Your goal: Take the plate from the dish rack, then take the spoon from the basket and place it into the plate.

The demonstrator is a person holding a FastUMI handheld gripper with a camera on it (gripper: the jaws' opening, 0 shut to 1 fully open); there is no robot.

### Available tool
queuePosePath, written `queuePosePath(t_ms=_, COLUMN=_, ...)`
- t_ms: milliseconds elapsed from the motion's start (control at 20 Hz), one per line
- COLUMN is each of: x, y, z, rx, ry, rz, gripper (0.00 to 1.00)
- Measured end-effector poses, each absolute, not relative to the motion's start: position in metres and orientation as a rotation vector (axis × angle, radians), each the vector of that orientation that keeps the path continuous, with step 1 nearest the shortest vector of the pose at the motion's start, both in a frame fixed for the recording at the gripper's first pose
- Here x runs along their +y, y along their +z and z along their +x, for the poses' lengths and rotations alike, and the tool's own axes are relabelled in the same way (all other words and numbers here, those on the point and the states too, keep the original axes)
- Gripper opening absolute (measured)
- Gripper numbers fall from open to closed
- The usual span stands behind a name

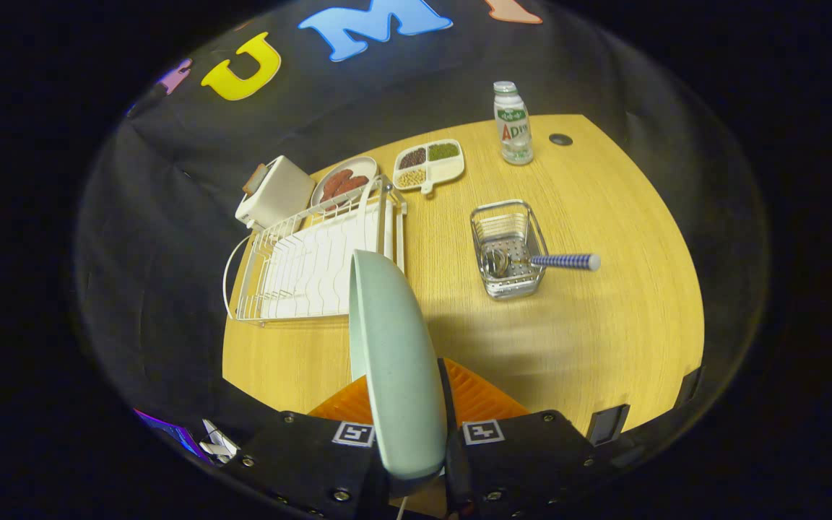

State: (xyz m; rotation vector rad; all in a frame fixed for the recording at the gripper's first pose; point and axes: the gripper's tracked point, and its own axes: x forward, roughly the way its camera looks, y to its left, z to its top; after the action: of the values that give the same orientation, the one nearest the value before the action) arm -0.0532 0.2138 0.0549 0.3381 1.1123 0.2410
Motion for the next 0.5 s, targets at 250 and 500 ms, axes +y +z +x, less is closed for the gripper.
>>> queuePosePath(t_ms=250, x=0.23, y=0.007, z=-0.071, rx=1.178, ry=0.265, rz=0.427, gripper=0.29)
queuePosePath(t_ms=500, x=0.255, y=-0.028, z=-0.082, rx=1.198, ry=0.324, rz=0.505, gripper=0.29)
